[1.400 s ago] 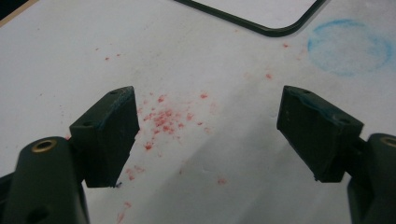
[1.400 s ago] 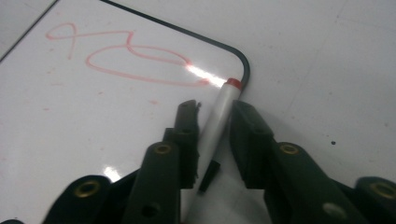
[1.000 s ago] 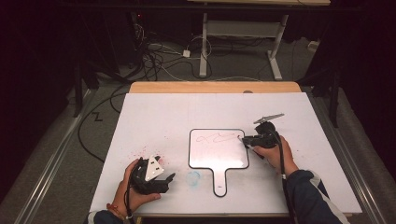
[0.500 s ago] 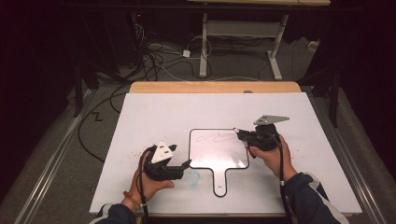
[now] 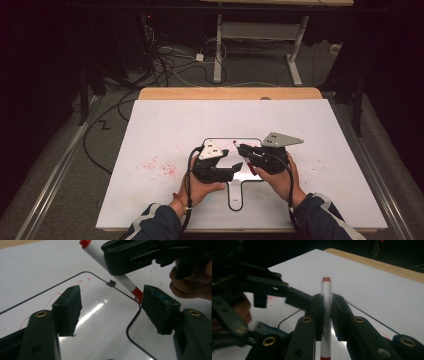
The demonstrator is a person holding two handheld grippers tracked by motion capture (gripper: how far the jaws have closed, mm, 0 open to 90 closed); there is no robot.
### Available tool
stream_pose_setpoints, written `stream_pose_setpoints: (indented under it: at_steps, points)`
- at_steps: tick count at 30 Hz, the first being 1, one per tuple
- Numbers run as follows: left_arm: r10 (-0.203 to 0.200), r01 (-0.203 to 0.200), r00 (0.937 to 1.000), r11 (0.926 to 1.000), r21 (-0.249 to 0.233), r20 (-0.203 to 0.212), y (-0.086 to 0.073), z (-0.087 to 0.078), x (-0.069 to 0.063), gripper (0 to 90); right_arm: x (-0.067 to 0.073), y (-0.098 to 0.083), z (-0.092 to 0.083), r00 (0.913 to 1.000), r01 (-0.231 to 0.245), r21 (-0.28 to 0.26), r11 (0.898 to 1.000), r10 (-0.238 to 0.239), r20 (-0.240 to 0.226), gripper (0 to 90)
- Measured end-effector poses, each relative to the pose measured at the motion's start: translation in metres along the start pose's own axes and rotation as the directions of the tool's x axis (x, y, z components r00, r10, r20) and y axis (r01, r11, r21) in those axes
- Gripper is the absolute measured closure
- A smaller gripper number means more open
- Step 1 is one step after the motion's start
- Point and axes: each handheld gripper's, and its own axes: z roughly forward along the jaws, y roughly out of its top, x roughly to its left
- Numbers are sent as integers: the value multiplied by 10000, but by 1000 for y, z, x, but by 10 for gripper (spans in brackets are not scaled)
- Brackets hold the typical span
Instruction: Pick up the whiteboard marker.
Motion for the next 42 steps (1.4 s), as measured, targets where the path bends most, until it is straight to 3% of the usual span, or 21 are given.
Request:
stream_pose_setpoints:
  at_steps: [5,6,11,17,21,24,27,35,36,40,42]
  points:
    - [50,-44,9993,9999,-165,363,1,5,-4,452,10,1,0,9996,208,-188,9996,-211,-160,813]
    - [158,-152,9993,9997,-181,332,1,5,-4,545,12,1,-1,9995,277,-236,9993,-280,-118,813]
    - [391,-384,9987,9990,-223,334,1,3,-4,631,14,1,-2,9995,283,-342,9990,-288,-153,812]
    - [557,-559,9984,9981,-242,-83,0,-2,-1,762,18,2,-4,9994,320,-530,9981,-328,-144,812]
    - [602,-607,9980,9977,-289,-174,0,-3,1,786,20,2,-6,9995,279,-573,9980,-287,-136,811]
    - [959,-969,9944,9951,-219,-448,0,-4,-1,787,20,2,-6,9994,319,-582,9978,-327,-129,810]
    - [1073,-1083,9931,9939,-191,-478,0,-6,1,786,21,2,-8,9994,352,-641,9973,-356,-52,770]
    - [1381,-1390,9853,9903,-18,-1009,-5,-15,16,787,14,-4,-23,9931,1079,-1076,9883,-1023,566,645]
    - [1342,-1354,9853,9908,-35,-1056,-5,-16,18,787,12,-6,-26,9886,1315,-1026,9860,-1228,872,629]
    - [1420,-1435,9823,9896,-37,-1219,-7,-22,24,787,6,-13,-35,9786,1706,-958,9807,-1573,1327,542]
    - [1408,-1435,9823,9896,-136,-1239,-7,-25,26,787,3,-16,-41,9691,2054,-1042,9731,-1874,1602,508]
